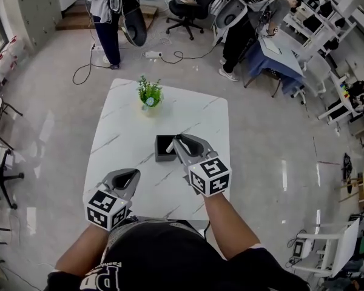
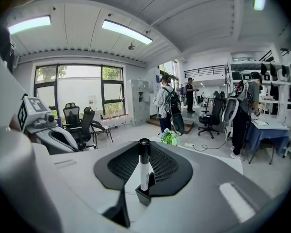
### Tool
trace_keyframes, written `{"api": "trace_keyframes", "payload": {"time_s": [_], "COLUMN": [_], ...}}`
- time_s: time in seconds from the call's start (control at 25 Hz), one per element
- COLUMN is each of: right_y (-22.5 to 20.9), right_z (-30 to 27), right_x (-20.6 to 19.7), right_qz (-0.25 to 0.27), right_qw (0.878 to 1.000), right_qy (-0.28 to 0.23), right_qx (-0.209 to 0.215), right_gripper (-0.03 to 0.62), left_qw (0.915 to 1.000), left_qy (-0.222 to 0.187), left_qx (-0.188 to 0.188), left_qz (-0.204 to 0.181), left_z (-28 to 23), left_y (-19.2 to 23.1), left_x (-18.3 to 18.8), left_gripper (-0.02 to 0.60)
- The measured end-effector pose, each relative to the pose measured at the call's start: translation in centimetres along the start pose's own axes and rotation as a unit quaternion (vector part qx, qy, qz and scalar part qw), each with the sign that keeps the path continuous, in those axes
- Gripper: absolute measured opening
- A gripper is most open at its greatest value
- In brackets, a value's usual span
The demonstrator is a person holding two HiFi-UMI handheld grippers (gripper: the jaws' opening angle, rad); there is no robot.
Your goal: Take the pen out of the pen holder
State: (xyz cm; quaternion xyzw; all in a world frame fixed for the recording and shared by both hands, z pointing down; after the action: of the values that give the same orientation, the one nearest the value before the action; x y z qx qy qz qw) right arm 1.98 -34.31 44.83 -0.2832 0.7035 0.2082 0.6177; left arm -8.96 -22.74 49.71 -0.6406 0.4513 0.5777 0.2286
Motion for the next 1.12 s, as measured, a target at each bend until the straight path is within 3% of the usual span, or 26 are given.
{"api": "trace_keyframes", "payload": {"time_s": [1.12], "right_y": [1.0], "right_z": [9.4], "right_x": [-0.3], "right_qz": [-0.040], "right_qw": [0.997], "right_qy": [-0.027], "right_qx": [-0.053], "right_gripper": [0.066], "left_qw": [0.9973], "left_qy": [-0.007], "left_qx": [-0.068], "left_qz": [-0.028], "left_z": [-3.3], "left_y": [-3.0], "left_x": [1.2], "left_gripper": [0.057]}}
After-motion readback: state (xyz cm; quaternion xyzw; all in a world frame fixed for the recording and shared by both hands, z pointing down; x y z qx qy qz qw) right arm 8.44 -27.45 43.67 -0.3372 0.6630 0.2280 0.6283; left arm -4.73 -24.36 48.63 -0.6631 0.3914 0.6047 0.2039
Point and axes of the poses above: the fingertips, and each gripper's own axes: z backward along the fingers, y to its left, x out of its top, the point moved 1 cm from there along z, backward along the fingers, and after that the axes turned 11 degrees about -y, right-handed, at the moved point
